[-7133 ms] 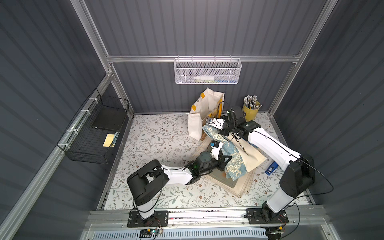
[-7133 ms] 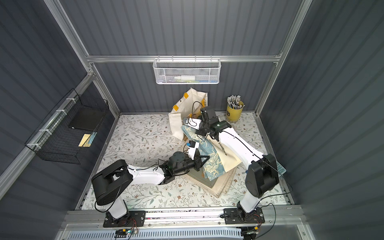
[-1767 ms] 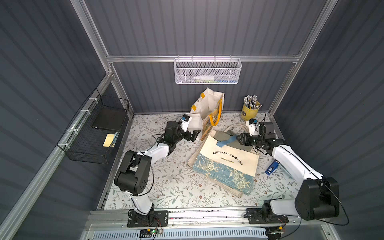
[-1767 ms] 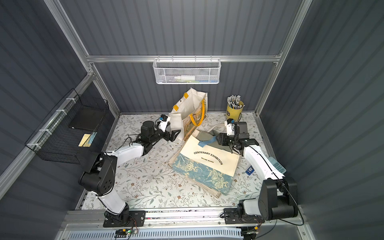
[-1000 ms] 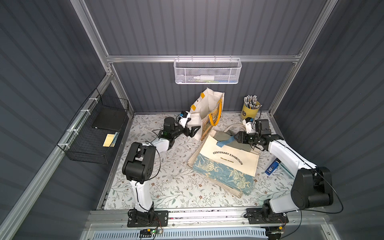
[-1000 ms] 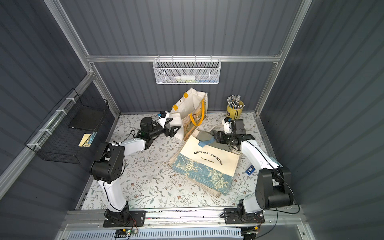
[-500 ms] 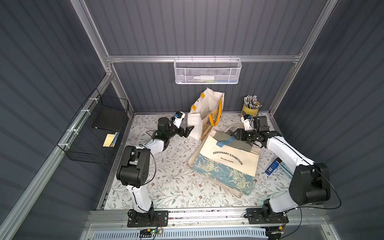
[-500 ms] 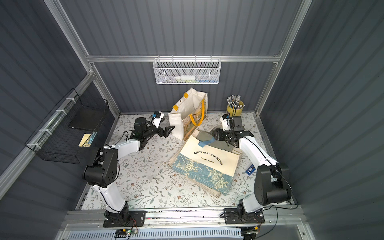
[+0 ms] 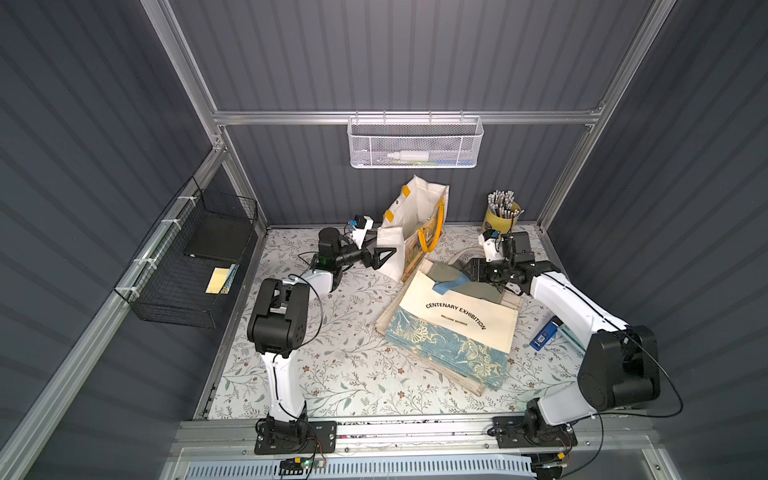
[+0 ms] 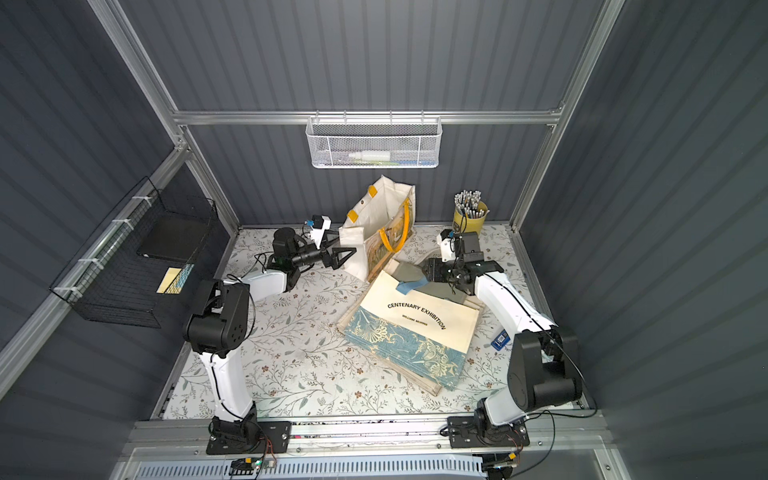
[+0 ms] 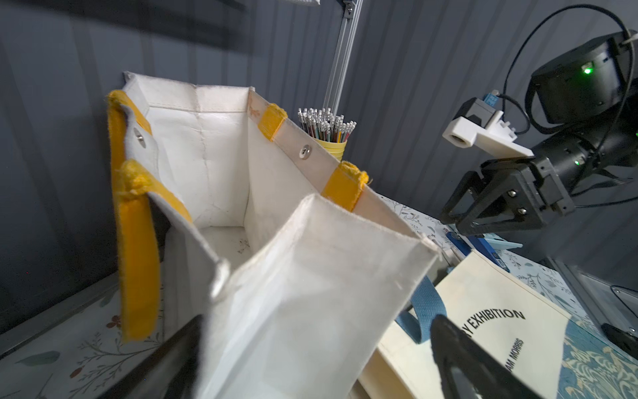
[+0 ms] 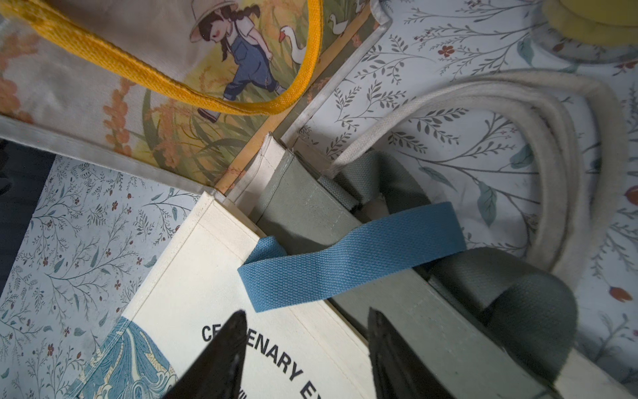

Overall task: Put away the canvas bag
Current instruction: Pick up the canvas bag from the center of the board.

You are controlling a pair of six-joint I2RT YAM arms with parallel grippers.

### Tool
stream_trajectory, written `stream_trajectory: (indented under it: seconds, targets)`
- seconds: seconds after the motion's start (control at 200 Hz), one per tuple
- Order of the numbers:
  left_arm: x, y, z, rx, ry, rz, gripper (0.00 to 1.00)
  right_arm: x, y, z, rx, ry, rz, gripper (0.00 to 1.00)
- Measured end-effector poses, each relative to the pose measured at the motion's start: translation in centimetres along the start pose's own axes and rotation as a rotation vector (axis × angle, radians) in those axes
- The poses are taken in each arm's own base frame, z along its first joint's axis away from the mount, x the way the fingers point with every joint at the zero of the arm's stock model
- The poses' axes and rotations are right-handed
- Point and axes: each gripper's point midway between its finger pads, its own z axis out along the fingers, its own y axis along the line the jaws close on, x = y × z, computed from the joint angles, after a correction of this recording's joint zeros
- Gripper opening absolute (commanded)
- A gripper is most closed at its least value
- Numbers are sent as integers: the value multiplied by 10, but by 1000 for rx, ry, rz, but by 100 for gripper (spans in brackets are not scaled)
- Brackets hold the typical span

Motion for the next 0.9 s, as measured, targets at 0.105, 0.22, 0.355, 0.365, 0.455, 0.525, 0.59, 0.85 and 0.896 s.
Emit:
stream_trajectory:
  seconds: [0.105, 0.22, 0.355, 0.365, 0.455, 0.525, 0.59, 0.85, 0.896]
  targets:
    - [3, -2, -1, 3, 6, -8, 100, 1, 2, 1, -2, 3, -4, 58]
    - [4, -4, 2, -1, 8, -10, 99, 4, 7, 5, -9, 15, -12, 58]
    - [6, -9, 13, -16, 10, 4, 99, 4, 12, 9, -9, 20, -25, 58]
    - [7, -10, 14, -17, 10, 6, 99, 4, 13, 9, -8, 21, -26, 58]
    - [11, -19, 24, -15, 25, 31, 100, 3, 14, 9, -4, 18, -31, 58]
    - [15, -28, 33, -13, 43, 57, 100, 2, 14, 10, -2, 13, -30, 59]
    - [17, -36, 40, -12, 56, 90, 99, -1, 12, 10, 12, 0, -30, 59]
    - [26, -44, 49, -67, 77, 154, 99, -31, 30, 48, 38, -51, -60, 59]
    - [28, -42, 49, -83, 79, 155, 100, -35, 36, 59, 27, -56, -63, 59]
